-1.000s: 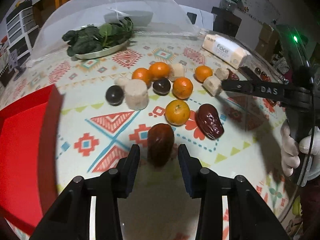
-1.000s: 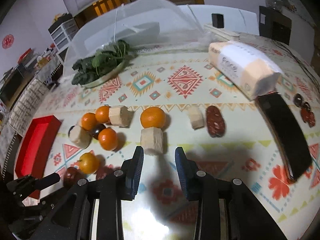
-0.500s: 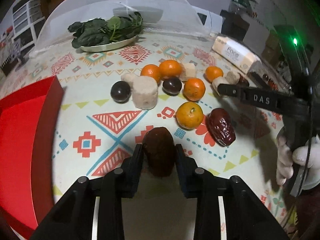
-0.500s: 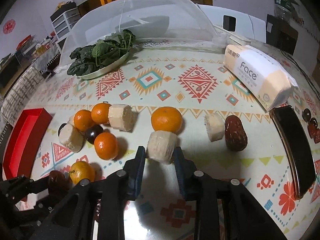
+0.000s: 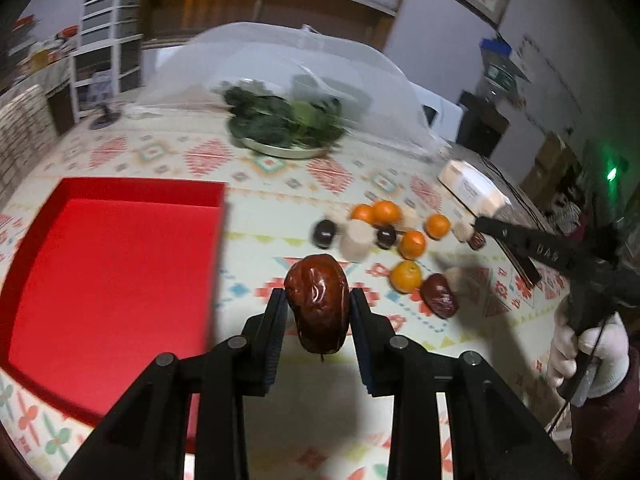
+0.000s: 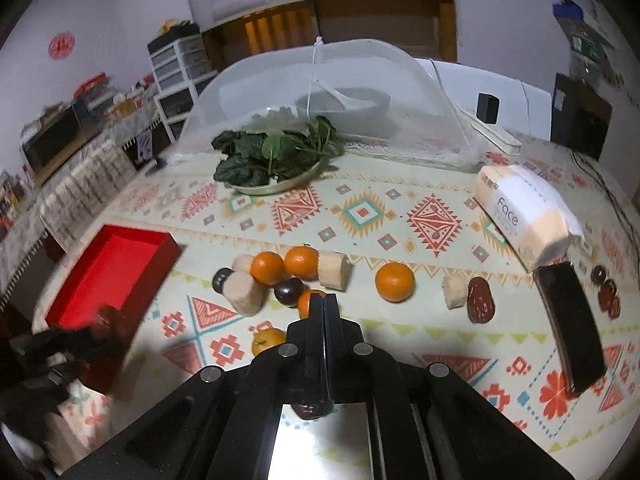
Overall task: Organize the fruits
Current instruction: 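Carry the date and yam chunk into the red tray and open both tools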
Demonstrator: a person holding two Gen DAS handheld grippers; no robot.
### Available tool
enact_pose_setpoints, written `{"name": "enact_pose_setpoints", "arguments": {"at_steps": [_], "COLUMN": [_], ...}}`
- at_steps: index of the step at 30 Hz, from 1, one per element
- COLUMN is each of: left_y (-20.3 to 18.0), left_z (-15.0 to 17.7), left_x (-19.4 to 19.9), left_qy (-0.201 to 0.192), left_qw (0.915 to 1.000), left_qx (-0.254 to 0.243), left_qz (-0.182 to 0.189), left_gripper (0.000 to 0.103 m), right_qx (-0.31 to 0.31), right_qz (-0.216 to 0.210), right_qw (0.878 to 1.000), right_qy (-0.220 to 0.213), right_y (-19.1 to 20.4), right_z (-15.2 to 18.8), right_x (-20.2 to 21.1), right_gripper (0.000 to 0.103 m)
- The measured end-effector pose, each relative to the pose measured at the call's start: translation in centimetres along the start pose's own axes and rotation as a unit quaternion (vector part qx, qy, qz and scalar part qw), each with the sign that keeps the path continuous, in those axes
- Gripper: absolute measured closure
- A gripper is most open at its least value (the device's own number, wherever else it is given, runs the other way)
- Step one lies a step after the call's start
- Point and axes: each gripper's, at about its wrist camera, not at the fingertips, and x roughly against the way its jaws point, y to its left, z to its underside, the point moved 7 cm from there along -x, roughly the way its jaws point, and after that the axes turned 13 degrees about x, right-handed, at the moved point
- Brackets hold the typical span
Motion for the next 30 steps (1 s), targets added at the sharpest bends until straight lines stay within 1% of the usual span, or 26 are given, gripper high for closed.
{"name": "enact_pose_setpoints", "arguments": {"at_steps": [1, 4, 5, 6, 7, 8, 9, 10, 12, 14, 15, 16, 17, 20, 22, 24, 25, 27, 29, 30], "left_y": [0.8, 2.4, 3.0, 3.6, 4.1, 4.5, 5.0, 5.4, 6.3, 7.1, 7.6, 8.1, 8.6, 10.2, 11.3, 12.2, 12.6, 13.6, 14.6, 14.8], "left_z": [0.0, 0.4, 0.4, 0.4, 0.4, 0.4, 0.2, 0.2, -0.1, -0.3, -0.4, -0.5, -0.6, -1.0, -1.4, -1.8, -2.0, -2.7, -3.4, -3.7], "left_x": [0.3, 0.6, 0.5, 0.6, 0.6, 0.7, 0.8, 1.0, 1.5, 2.1, 2.5, 2.8, 3.1, 4.1, 4.7, 5.5, 5.8, 6.6, 7.1, 7.1], "left_qy": [-0.001, -0.001, 0.002, 0.003, 0.002, 0.001, -0.001, -0.003, -0.01, -0.016, -0.02, -0.023, -0.026, -0.037, -0.043, -0.05, -0.053, -0.06, -0.063, -0.063], "left_qw": [1.0, 0.9999, 0.9997, 0.9996, 0.9994, 0.9993, 0.9991, 0.9989, 0.9982, 0.9976, 0.9971, 0.9968, 0.9963, 0.9943, 0.9931, 0.9921, 0.9916, 0.9904, 0.9895, 0.9893], "left_qx": [0.005, 0.017, 0.024, 0.03, 0.034, 0.037, 0.043, 0.048, 0.058, 0.066, 0.072, 0.076, 0.081, 0.098, 0.105, 0.11, 0.111, 0.114, 0.114, 0.113], "left_qz": [-0.001, -0.004, -0.003, -0.003, -0.004, -0.005, -0.005, -0.005, -0.006, -0.007, -0.01, -0.011, -0.014, -0.022, -0.03, -0.037, -0.04, -0.05, -0.062, -0.068], "left_gripper": [0.072, 0.072, 0.072, 0.072, 0.072, 0.072, 0.072, 0.072, 0.072, 0.072, 0.072, 0.072, 0.072, 0.072, 0.072, 0.072, 0.072, 0.072, 0.072, 0.072], "right_qx": [-0.001, -0.022, -0.03, -0.037, -0.042, -0.053, -0.061, -0.068, -0.075, -0.089, -0.097, -0.101, -0.098, -0.094, -0.085, -0.082, -0.079, -0.08, -0.075, -0.07], "right_qz": [0.009, -0.001, 0.001, 0.005, 0.013, 0.019, 0.019, 0.02, 0.016, 0.001, -0.007, -0.005, 0.0, 0.008, 0.02, 0.033, 0.035, 0.017, -0.022, -0.037], "right_qw": [1.0, 0.998, 0.997, 0.997, 0.997, 0.996, 0.996, 0.995, 0.995, 0.993, 0.992, 0.992, 0.992, 0.993, 0.993, 0.994, 0.995, 0.997, 0.997, 0.997], "right_qy": [0.015, 0.059, 0.072, 0.067, 0.059, 0.065, 0.063, 0.065, 0.068, 0.072, 0.075, 0.074, 0.075, 0.076, 0.075, 0.058, 0.042, 0.016, -0.016, -0.025], "right_y": [-0.4, -1.4, -1.8, -2.2, -2.7, -3.1, -3.4, -3.6, -3.7, -3.5, -3.4, -3.3, -3.1, -2.6, -2.4, -2.3, -1.9, -0.8, 1.5, 2.5], "right_z": [0.6, 3.0, 4.0, 4.5, 4.7, 4.9, 4.9, 5.0, 5.2, 5.4, 5.6, 5.7, 5.6, 5.8, 5.8, 5.3, 4.7, 3.2, 0.9, 0.1], "right_x": [-0.7, -2.9, -3.6, -3.9, -3.7, -3.9, -3.9, -4.0, -4.6, -5.2, -5.7, -5.8, -5.9, -5.6, -5.1, -3.6, -2.3, -0.1, 2.8, 3.6], "right_gripper": [0.1, 0.099, 0.097, 0.095, 0.077, 0.068, 0.053, 0.049, 0.049, 0.049, 0.051, 0.06, 0.065, 0.071, 0.072, 0.072, 0.072, 0.072, 0.072, 0.072]}}
